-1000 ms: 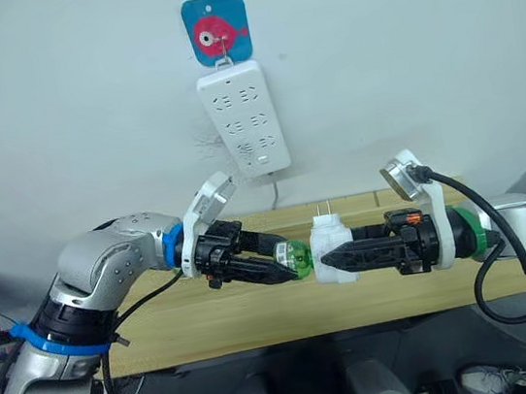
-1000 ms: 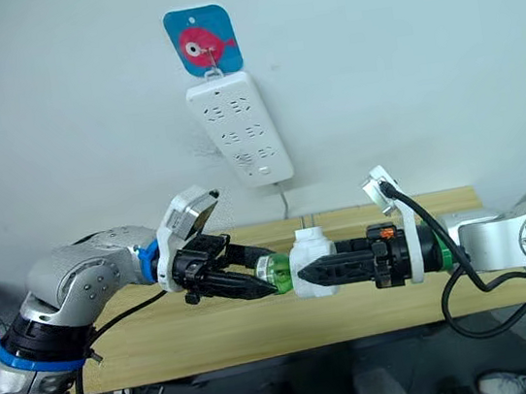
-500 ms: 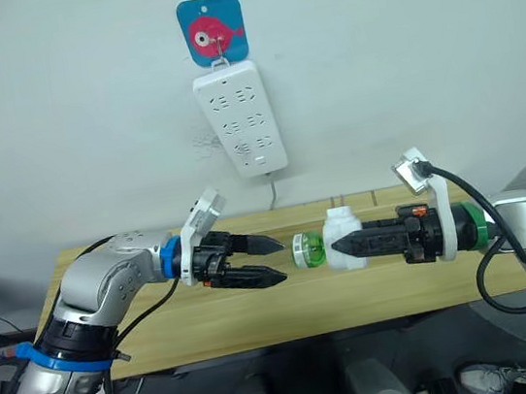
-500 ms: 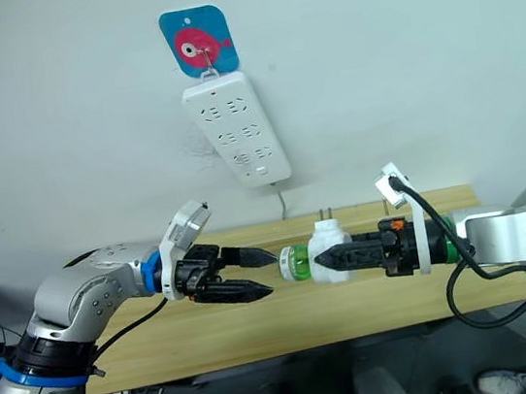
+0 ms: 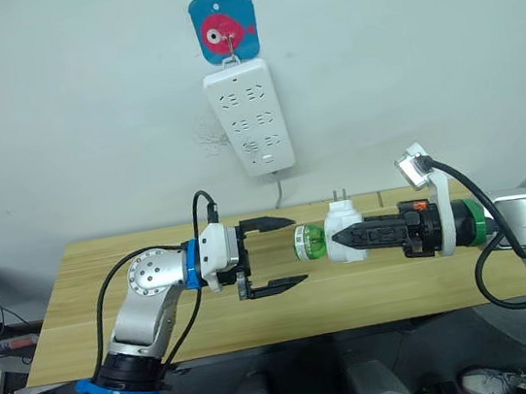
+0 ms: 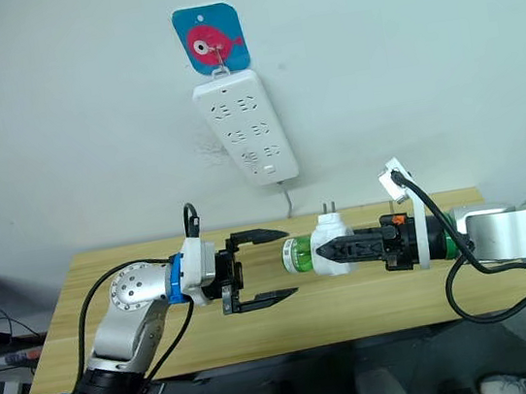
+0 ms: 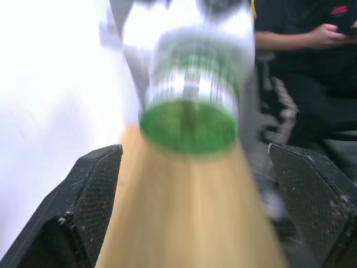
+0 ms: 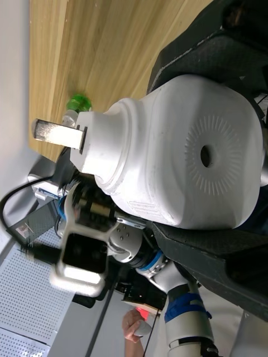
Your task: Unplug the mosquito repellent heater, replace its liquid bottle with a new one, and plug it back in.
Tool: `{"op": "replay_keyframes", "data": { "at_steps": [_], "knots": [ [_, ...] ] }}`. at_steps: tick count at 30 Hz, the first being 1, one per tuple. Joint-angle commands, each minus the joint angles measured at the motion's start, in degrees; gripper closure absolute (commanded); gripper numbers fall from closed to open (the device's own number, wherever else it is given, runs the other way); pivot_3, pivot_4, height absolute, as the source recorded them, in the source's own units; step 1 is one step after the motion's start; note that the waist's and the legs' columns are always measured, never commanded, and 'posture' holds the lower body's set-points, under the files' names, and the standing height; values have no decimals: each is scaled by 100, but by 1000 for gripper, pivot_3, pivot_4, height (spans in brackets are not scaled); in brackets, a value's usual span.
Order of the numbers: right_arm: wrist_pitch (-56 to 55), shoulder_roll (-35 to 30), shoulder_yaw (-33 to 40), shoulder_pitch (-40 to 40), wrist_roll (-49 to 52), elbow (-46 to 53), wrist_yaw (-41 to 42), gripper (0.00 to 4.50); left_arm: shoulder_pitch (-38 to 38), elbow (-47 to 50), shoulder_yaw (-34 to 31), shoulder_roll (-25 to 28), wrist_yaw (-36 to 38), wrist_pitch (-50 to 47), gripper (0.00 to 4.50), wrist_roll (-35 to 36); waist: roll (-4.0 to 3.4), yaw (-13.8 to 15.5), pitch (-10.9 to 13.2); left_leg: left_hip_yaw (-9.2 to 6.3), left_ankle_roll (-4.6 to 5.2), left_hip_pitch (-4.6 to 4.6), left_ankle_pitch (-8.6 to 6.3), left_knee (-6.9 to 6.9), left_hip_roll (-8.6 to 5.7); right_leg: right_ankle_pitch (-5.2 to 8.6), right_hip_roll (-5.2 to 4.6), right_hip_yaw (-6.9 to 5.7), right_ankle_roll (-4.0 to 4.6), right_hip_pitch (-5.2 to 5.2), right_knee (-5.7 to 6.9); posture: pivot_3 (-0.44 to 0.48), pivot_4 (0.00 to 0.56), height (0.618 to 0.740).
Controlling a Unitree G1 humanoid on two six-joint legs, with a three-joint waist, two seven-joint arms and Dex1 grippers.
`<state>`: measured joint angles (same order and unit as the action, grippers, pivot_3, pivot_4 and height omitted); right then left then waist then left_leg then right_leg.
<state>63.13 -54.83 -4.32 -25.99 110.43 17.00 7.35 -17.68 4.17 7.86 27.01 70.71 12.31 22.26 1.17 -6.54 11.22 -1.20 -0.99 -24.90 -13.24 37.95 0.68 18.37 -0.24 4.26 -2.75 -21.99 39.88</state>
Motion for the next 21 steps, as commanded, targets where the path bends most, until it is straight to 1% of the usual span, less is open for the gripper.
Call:
{"op": "replay_keyframes", "data": {
  "at_steps": [1,7,10,15,16,21],
  "knots": [
    [-12,-36,161,-51,248,88,20,1461,28,125,-75,-76,-8,589,54,-59,0,-1,0,0,0,0,0,-1,1,0,2,-1,0,0,0,-186,182,740],
    [-6,-26,147,-51,257,92,18,1461,-15,22,93,-122,-19,832,54,-160,0,-2,0,0,0,0,0,1,-1,0,5,-2,0,1,1,-187,183,740],
    [0,-25,146,-50,257,95,25,1461,-84,-74,171,-179,-68,871,607,-239,0,-2,0,-2,0,0,0,1,-1,0,6,-4,0,1,1,-188,184,740],
    [-2,-11,144,-54,257,109,17,1461,-250,-217,207,-292,-163,896,2062,-340,0,-4,0,-3,0,0,0,1,-1,0,9,-5,-1,2,0,-189,185,740],
    [-1,-10,144,-55,257,108,17,1461,-278,-234,207,-304,-175,915,2176,-365,0,-4,0,-3,0,0,0,1,-1,0,10,-5,-1,2,1,-189,185,740],
    [-4,7,148,-45,257,136,-13,1461,-377,-194,185,-264,-123,810,2179,-328,0,-5,0,-4,0,0,0,0,-1,0,11,-6,-1,2,1,-189,184,740]
  ]
}}
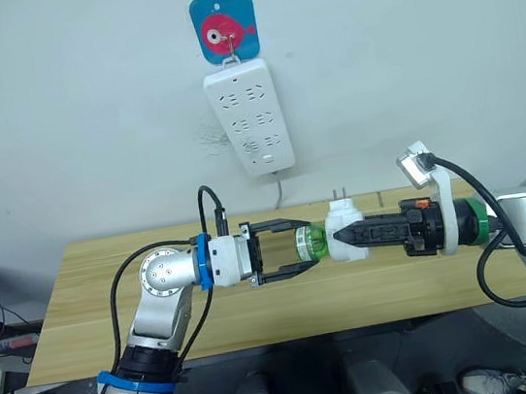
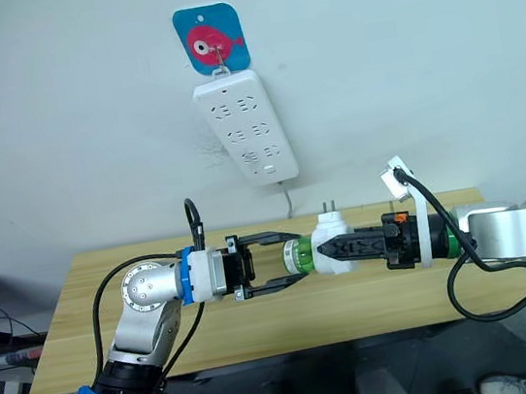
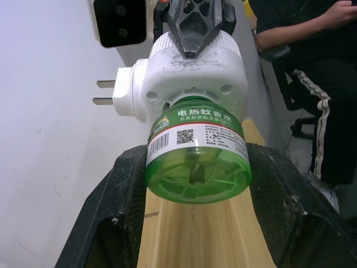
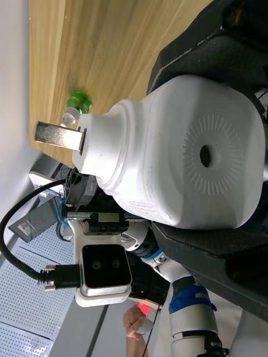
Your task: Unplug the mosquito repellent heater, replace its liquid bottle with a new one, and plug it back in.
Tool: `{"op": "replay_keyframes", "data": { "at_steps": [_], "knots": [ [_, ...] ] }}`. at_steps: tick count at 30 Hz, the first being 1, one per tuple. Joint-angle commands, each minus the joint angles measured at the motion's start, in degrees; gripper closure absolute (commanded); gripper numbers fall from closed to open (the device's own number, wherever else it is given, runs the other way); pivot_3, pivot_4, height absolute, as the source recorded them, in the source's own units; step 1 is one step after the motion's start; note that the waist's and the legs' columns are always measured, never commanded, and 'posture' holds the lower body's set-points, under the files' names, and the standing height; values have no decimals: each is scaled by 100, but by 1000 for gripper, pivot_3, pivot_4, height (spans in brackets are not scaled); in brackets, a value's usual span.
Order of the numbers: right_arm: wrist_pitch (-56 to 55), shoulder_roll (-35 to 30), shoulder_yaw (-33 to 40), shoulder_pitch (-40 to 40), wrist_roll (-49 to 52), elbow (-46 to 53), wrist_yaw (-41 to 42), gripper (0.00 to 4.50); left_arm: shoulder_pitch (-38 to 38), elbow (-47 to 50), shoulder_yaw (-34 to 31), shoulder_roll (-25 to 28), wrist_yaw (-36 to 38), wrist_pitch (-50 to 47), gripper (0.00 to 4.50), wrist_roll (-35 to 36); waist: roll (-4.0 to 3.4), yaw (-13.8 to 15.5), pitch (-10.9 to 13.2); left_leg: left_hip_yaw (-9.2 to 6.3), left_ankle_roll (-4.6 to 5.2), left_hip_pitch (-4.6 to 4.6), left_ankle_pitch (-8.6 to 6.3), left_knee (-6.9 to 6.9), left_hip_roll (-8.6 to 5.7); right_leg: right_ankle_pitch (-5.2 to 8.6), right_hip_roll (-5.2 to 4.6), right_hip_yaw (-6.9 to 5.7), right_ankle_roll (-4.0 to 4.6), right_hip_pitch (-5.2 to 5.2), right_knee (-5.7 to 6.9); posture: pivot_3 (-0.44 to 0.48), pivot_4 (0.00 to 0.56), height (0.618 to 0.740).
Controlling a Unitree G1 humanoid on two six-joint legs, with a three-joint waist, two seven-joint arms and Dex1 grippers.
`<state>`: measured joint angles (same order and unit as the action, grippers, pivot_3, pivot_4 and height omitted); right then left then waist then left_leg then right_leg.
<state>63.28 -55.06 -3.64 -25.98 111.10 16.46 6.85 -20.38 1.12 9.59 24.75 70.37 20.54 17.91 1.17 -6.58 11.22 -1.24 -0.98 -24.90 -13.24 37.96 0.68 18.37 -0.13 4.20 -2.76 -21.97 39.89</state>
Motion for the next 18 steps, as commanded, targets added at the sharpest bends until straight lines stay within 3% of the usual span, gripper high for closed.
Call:
{"op": "replay_keyframes", "data": {
  "at_steps": [1,4,6,8,12,18],
  "knots": [
    [-17,30,82,-45,189,196,34,1461,-139,169,18,38,-47,-256,2179,180,0,-1,0,0,0,0,0,0,0,0,0,0,0,0,0,-189,184,740],
    [70,11,100,-42,6,271,172,1461,-317,511,168,655,112,-2508,2179,731,2,-6,2,-4,0,0,0,0,1,0,1,-3,0,0,2,-183,184,740],
    [177,-17,111,-31,-267,378,360,1461,-736,650,218,1197,304,-4572,2179,1663,1,-18,3,-8,0,0,0,0,2,1,17,-5,-1,0,6,-180,184,740],
    [227,-20,125,-4,-438,455,494,1461,-1172,642,229,1591,624,-5906,2179,2386,2,-40,7,-11,0,0,0,0,2,2,27,-9,-2,-1,7,-181,183,740],
    [257,-33,133,37,-731,543,743,1461,-1875,268,238,1981,979,-7408,2180,2994,2,-70,13,-12,0,0,0,-2,3,3,32,-9,-4,-1,2,-185,185,740],
    [204,-87,174,153,-953,643,947,1461,-2152,-19,249,2165,1122,-8213,2180,3101,6,-104,29,-11,0,0,0,-5,4,3,31,-8,-3,-2,-1,-191,182,740]
  ]
}}
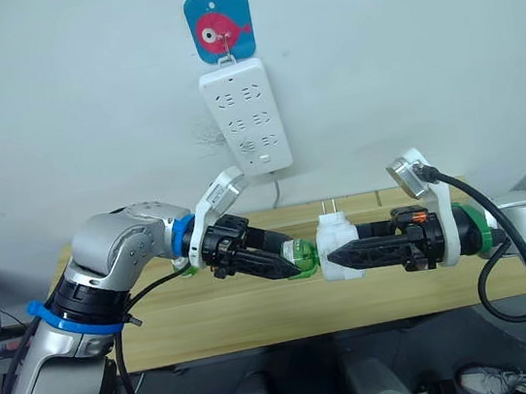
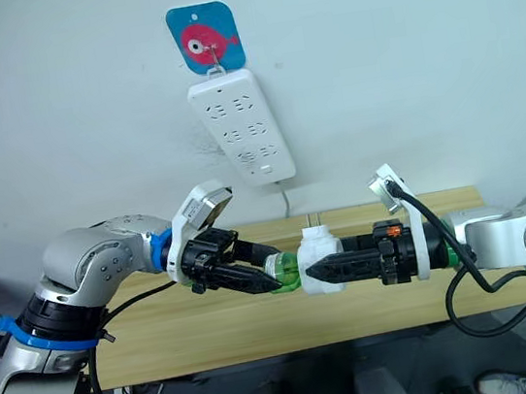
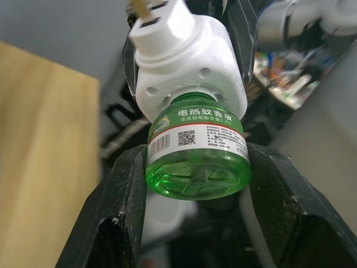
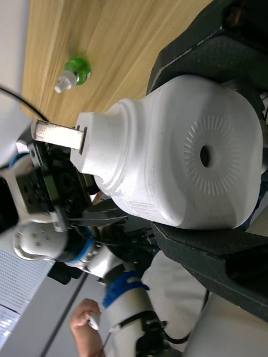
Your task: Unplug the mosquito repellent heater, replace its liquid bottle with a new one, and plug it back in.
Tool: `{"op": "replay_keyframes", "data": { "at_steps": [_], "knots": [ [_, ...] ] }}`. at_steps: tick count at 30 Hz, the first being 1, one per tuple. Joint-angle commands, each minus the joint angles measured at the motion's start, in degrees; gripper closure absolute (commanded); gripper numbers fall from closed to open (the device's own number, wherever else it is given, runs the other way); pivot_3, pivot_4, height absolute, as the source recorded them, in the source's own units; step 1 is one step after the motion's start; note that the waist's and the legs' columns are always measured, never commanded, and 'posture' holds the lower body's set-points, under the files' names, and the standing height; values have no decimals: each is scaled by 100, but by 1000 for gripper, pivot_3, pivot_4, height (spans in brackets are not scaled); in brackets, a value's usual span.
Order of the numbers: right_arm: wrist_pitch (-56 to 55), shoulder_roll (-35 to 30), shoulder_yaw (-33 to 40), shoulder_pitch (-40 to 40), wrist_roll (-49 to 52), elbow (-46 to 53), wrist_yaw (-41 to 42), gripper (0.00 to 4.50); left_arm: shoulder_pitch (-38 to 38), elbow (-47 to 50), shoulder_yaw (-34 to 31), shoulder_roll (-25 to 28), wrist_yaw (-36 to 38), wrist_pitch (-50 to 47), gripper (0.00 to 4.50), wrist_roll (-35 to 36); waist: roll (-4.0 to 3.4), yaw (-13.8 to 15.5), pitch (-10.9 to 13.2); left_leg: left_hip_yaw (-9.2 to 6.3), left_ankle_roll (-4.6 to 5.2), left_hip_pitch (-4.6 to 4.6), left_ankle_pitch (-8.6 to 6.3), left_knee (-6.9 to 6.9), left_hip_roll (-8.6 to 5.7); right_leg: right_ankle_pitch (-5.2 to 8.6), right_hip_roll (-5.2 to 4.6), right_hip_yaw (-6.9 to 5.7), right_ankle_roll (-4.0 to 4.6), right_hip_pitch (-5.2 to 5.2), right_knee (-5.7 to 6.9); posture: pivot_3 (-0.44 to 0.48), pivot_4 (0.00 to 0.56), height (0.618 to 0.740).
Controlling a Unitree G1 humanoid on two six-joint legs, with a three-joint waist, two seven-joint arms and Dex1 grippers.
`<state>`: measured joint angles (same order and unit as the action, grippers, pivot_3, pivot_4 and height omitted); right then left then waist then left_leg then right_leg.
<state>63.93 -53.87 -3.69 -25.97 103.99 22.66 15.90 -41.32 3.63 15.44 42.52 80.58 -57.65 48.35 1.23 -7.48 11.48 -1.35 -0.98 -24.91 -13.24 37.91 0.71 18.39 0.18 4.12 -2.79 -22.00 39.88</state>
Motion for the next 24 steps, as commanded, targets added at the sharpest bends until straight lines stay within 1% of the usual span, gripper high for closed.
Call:
{"op": "replay_keyframes", "data": {
  "at_steps": [1,4,7,9,13,14,18,20,22,24],
  "knots": [
    [126,-210,188,167,-248,25,48,1461,-38,-249,-374,387,78,-499,2180,115,0,-25,4,0,0,0,0,0,1,0,-2,1,0,-1,0,-191,182,740],
    [95,-207,190,177,-278,14,68,1461,2,-175,-469,329,-38,-590,2180,164,0,-30,5,0,0,0,0,1,1,0,-3,2,1,-1,2,-189,181,740],
    [67,-187,189,152,-249,-30,50,1461,139,16,-515,196,-268,-217,2180,-6,0,-28,5,2,0,0,0,2,0,0,-13,4,1,-1,2,-185,179,740],
    [63,-179,187,128,-227,-56,35,1461,229,132,-523,172,-302,-49,2180,-15,0,-26,5,3,0,0,0,2,-1,-1,-23,5,1,-1,2,-185,179,740],
    [55,-176,198,115,-153,-93,-20,1461,415,226,-509,84,-402,541,2180,-261,0,-21,5,3,0,0,0,1,0,-1,-27,4,1,-1,1,-184,178,740],
    [53,-175,202,118,-128,-98,-41,1461,447,246,-489,97,-373,658,1458,-308,0,-20,6,2,0,0,0,2,0,-1,-28,4,1,-1,2,-184,178,740],
    [79,-172,220,122,-93,-134,-64,1461,674,318,-430,160,-198,1347,353,-757,0,-14,6,4,0,0,0,2,-1,-1,-28,5,2,-1,2,-183,175,740],
    [85,-167,229,124,-78,-142,-77,1461,890,320,-336,302,49,1884,331,-1119,0,-10,6,6,-1,0,0,1,-1,-1,-28,6,2,-1,1,-183,175,740],
    [82,-158,239,128,-69,-146,-94,1461,1136,271,-326,277,47,2570,331,-1542,0,-18,6,8,-1,0,0,0,-1,-1,-28,8,2,-3,0,-184,174,740],
    [75,-145,245,129,-57,-152,-113,1461,1439,177,-316,120,1,3633,331,-2060,-1,-12,6,9,-1,0,0,-3,0,-1,-32,9,2,-4,0,-184,173,740]
  ]
}}
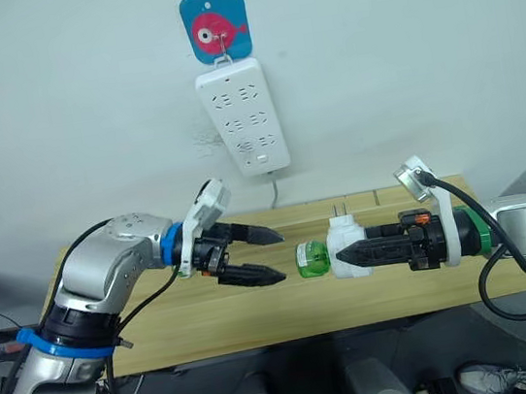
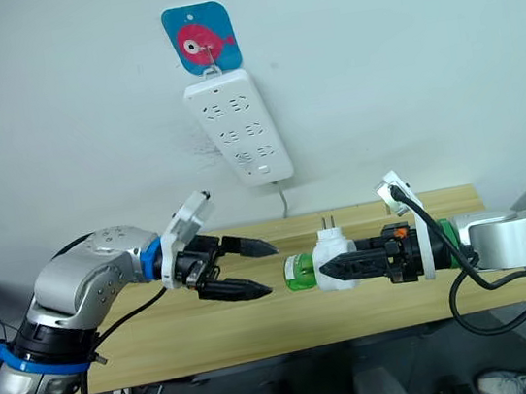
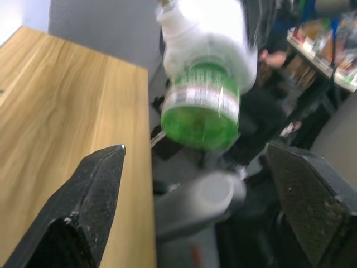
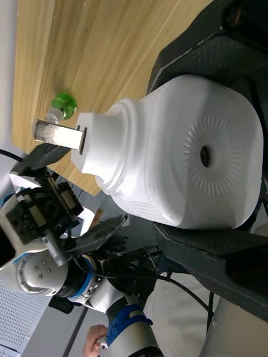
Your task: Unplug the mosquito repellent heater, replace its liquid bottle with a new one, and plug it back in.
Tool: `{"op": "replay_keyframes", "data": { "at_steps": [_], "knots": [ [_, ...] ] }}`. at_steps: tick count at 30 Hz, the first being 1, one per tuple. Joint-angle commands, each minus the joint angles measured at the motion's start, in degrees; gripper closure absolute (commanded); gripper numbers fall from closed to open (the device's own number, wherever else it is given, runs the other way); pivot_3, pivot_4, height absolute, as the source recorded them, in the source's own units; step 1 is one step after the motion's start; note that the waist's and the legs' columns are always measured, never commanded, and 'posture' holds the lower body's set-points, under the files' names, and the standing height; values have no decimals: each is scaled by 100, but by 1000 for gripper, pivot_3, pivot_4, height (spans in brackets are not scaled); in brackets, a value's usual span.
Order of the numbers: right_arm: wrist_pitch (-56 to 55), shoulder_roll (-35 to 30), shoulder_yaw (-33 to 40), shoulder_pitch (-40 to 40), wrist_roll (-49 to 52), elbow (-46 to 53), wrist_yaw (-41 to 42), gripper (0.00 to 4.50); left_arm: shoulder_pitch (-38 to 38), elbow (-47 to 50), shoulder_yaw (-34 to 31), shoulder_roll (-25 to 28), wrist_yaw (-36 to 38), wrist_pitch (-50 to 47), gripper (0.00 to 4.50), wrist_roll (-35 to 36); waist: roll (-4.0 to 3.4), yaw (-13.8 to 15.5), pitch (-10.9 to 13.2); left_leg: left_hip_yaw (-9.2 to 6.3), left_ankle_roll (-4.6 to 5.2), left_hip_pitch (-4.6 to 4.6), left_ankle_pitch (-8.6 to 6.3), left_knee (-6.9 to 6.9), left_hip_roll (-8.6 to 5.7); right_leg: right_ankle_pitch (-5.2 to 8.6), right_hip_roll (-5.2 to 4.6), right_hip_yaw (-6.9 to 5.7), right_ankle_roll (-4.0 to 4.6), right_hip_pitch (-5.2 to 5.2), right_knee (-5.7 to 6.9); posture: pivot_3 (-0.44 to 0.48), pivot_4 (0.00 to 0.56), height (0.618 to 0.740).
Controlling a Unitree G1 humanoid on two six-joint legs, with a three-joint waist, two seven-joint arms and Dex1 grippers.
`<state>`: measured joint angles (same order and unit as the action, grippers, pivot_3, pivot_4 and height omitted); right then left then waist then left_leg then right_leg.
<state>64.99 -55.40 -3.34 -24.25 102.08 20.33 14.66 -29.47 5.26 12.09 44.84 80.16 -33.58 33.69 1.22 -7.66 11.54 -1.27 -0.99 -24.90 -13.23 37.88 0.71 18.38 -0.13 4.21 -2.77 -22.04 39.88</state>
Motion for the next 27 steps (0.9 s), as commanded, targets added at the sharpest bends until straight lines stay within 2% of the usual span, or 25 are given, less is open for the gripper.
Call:
{"op": "replay_keyframes", "data": {
  "at_steps": [1,4,7,10,20,23,27],
  "knots": [
    [-32,14,212,-46,136,78,5,1461,388,-12,-43,-261,-49,1651,331,-733,1,14,0,0,0,0,0,0,0,0,-2,-1,0,0,0,-184,173,740],
    [-59,43,209,-50,201,59,-48,1461,806,-96,-382,-1054,-554,3385,331,-1075,1,66,0,1,0,-1,0,5,-4,-1,-13,0,1,2,0,-186,171,740],
    [-96,76,205,-67,364,-8,-172,1461,1061,-51,-523,-1531,-706,4335,331,-1170,2,126,0,6,0,-4,0,10,-8,-2,-21,0,0,3,-3,-187,172,740],
    [-145,103,195,-70,559,-101,-346,1461,1185,6,-488,-1697,-704,4827,331,-1197,2,125,-1,4,0,-2,0,9,-6,-2,-18,2,0,3,2,-187,172,740],
    [-142,114,165,-87,796,-156,-549,1461,973,-322,-261,-1929,-791,5329,331,-1419,2,116,-1,3,0,-2,0,10,-7,-2,-8,-3,0,4,3,-188,174,740],
    [-140,121,156,-79,800,-122,-570,1461,914,-404,-228,-1992,-806,5394,909,-1448,2,114,-1,4,0,-2,0,10,-6,-2,-6,-2,0,5,3,-190,175,740],
    [-152,121,161,-60,810,-89,-586,1461,878,-391,-227,-1985,-753,5428,2078,-1401,2,111,-1,2,0,-2,0,10,-5,-2,-3,-3,-1,5,4,-192,176,740]
  ]
}}
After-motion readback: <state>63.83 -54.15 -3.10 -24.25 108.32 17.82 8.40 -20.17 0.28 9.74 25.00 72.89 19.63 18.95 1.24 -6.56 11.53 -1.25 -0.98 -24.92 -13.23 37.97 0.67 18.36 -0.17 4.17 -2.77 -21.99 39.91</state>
